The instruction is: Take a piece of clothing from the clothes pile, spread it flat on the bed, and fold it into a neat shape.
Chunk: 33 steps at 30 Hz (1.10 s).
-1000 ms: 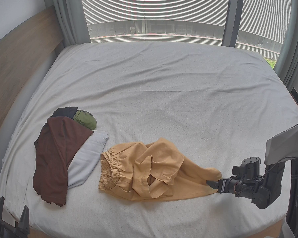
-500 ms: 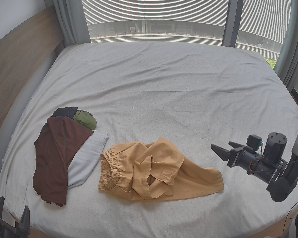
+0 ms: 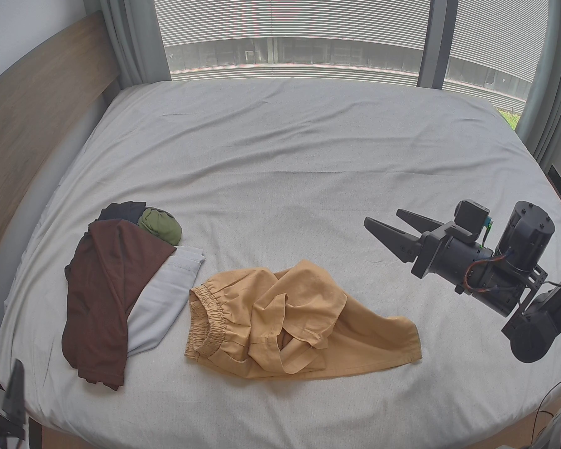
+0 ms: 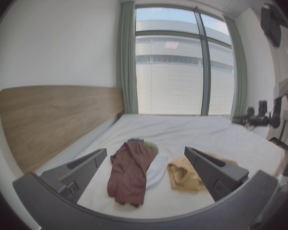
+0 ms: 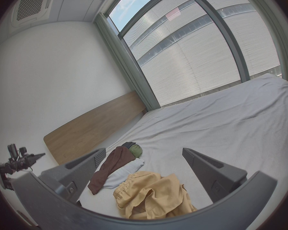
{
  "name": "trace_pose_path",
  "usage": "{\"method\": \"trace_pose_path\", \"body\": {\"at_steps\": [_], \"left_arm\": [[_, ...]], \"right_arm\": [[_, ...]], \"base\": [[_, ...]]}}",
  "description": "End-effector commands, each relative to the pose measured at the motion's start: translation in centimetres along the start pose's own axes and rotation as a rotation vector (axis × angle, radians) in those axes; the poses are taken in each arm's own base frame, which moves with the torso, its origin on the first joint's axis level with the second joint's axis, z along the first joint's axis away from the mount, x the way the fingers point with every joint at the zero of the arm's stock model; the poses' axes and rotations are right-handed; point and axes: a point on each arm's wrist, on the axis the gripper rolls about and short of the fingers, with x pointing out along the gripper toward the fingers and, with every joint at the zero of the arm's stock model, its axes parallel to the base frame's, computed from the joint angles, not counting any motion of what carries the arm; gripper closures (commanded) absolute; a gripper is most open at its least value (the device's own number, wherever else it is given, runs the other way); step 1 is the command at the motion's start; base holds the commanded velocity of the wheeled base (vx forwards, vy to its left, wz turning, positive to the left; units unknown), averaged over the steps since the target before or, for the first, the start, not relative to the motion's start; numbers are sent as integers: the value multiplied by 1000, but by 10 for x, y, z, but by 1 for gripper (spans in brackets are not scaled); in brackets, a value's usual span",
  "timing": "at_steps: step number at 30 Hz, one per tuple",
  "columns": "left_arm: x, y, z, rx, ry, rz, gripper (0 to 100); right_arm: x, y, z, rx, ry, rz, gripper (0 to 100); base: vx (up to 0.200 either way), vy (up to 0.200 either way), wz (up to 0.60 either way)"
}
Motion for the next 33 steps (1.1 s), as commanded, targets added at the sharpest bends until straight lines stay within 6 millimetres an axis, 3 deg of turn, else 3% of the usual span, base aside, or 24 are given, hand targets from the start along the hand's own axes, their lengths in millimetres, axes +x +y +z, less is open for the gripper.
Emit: {"method": "trace_pose_path", "body": {"at_steps": [1, 4, 10, 11, 12, 16, 26, 33], "left_arm": [[32, -4, 93, -60, -65, -167, 0], [67, -17, 105, -73, 54, -348, 0], [130, -43, 133, -100, 167, -488, 0], [130, -43, 133, -100, 167, -488, 0], [151, -51, 139, -126, 189, -509, 0], [173, -60, 139, -193, 197, -530, 0], [215, -67, 82, -239, 347, -527, 0], [236, -68, 54, -292, 428, -555, 0]], "right_arm": [[-6, 7, 7, 7, 6, 44, 0], [-5, 6, 9, 7, 0, 40, 0], [-6, 5, 7, 11, 6, 33, 0], [-6, 5, 7, 11, 6, 33, 0], [-7, 4, 6, 14, 8, 29, 0], [-8, 4, 6, 21, 9, 24, 0], [-7, -12, -5, 45, 45, -20, 0], [-5, -19, -11, 44, 37, -32, 0]], "base": [[0, 0, 0], [0, 0, 0], [0, 0, 0], [0, 0, 0], [0, 0, 0], [0, 0, 0], [0, 0, 0], [0, 0, 0]]}}
